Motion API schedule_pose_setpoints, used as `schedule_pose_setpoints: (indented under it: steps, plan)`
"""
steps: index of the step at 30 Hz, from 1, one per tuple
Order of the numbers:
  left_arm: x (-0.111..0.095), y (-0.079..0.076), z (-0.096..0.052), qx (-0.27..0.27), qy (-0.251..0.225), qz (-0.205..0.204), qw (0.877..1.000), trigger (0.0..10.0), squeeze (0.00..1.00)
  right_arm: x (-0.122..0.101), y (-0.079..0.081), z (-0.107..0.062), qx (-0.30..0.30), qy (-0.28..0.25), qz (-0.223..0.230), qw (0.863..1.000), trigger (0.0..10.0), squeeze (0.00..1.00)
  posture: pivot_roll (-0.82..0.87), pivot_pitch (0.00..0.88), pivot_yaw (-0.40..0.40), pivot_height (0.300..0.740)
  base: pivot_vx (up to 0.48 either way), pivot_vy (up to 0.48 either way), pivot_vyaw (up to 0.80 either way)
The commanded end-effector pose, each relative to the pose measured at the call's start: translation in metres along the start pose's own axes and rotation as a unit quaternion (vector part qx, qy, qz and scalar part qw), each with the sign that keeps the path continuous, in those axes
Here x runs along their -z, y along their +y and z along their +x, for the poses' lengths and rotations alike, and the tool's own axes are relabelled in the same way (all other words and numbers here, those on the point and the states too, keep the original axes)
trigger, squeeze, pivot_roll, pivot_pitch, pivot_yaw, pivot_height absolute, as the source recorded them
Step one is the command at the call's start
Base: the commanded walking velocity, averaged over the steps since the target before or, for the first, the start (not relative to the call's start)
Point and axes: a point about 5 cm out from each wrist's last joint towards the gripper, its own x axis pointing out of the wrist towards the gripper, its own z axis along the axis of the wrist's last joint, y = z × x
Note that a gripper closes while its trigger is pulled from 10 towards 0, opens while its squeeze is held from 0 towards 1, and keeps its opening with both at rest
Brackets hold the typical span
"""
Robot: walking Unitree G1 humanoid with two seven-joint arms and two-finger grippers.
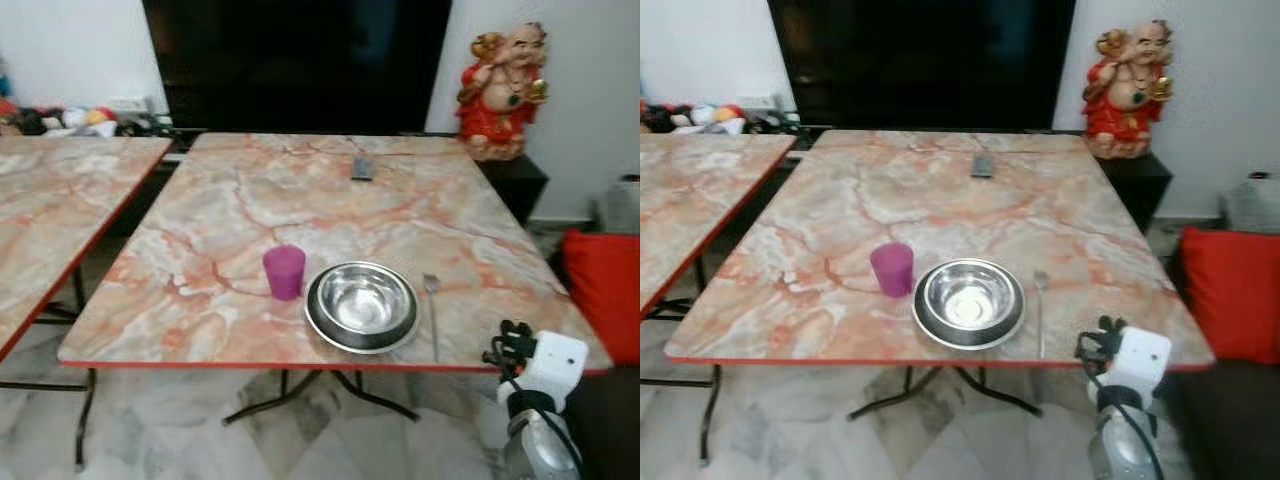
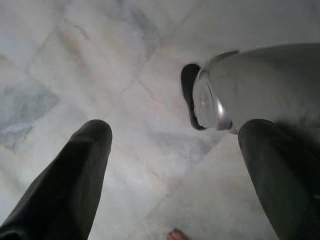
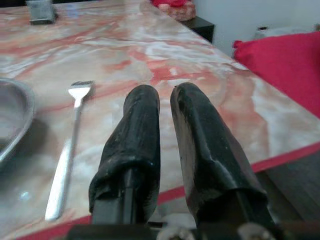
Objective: Setting the table
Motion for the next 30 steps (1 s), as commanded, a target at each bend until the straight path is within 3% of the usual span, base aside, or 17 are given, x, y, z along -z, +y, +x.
schedule_pose_setpoints:
  steps: [1, 5, 12, 16, 22, 26, 27, 28, 30]
  plan:
    - [0.006, -0.005, -0.001, 0.005, 0.008, -0.004, 1.000, 10.0, 0.00, 0.003, -0.002, 0.002, 0.005, 0.006, -0.005, 1.000, 10.0, 0.00, -0.05, 0.000, -0.007, 0.740, 0.000, 0.000, 0.00]
    - [0.006, -0.005, -0.001, 0.005, 0.009, -0.003, 1.000, 10.0, 0.00, 0.013, -0.009, 0.002, 0.022, 0.024, -0.003, 0.999, 10.0, 0.00, -0.04, 0.000, -0.010, 0.740, 0.000, 0.000, 0.00]
    - [0.007, -0.007, -0.001, 0.002, 0.009, -0.008, 1.000, 10.0, 0.00, 0.059, -0.032, -0.009, 0.090, 0.127, -0.001, 0.988, 10.0, 0.00, -0.03, 0.000, -0.019, 0.740, 0.000, 0.000, 0.00]
    - [0.008, -0.008, -0.001, 0.001, 0.010, -0.009, 1.000, 10.0, 0.00, 0.080, -0.045, -0.020, 0.139, 0.178, 0.007, 0.974, 10.0, 0.00, -0.03, 0.000, -0.020, 0.740, 0.000, 0.000, 0.00]
    - [0.009, -0.008, -0.001, 0.001, 0.011, -0.010, 1.000, 10.0, 0.00, 0.107, -0.053, -0.038, 0.167, 0.247, 0.026, 0.954, 10.0, 0.00, -0.03, 0.000, -0.023, 0.740, 0.000, 0.000, 0.00]
    - [0.010, -0.009, -0.001, 0.003, 0.012, -0.009, 1.000, 10.0, 0.00, 0.129, -0.046, -0.050, 0.139, 0.309, 0.050, 0.939, 10.0, 0.00, -0.04, 0.000, -0.018, 0.740, 0.000, 0.000, 0.00]
    - [0.010, -0.010, -0.001, 0.005, 0.013, -0.006, 1.000, 10.0, 0.00, 0.139, -0.037, -0.056, 0.093, 0.340, 0.035, 0.935, 10.0, 0.00, -0.05, 0.000, -0.013, 0.740, 0.000, 0.000, 0.00]
    - [0.010, -0.010, -0.001, 0.005, 0.013, -0.006, 1.000, 10.0, 0.00, 0.139, -0.037, -0.056, 0.093, 0.340, 0.035, 0.935, 10.0, 0.00, -0.05, 0.000, -0.013, 0.740, 0.000, 0.000, 0.00]
    - [0.009, -0.010, -0.001, 0.006, 0.012, -0.005, 1.000, 10.0, 0.00, 0.153, -0.027, -0.068, 0.025, 0.392, -0.008, 0.919, 10.0, 0.00, -0.05, 0.000, -0.013, 0.740, 0.000, 0.000, 0.00]
